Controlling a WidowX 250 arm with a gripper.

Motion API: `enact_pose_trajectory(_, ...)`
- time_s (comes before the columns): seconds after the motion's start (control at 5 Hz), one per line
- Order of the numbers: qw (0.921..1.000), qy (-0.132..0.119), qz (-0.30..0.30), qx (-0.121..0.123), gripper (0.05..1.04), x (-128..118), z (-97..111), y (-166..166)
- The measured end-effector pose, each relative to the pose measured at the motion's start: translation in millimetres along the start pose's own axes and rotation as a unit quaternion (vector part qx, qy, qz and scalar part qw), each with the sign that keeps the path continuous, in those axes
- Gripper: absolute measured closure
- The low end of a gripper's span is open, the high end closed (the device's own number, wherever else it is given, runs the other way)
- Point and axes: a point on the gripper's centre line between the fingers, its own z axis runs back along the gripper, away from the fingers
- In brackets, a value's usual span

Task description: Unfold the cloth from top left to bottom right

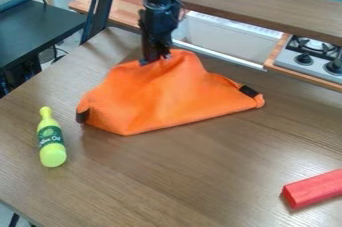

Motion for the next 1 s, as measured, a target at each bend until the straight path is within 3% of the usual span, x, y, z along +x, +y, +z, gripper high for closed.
enact_pose_trajectory(0.2, 0.9994, -0.012, -0.031, 0.004, 1.035, 1, 17, -26)
enact_pose_trajectory(1.0, 0.998, -0.024, -0.058, 0.006, 1.035, -10, 28, -52)
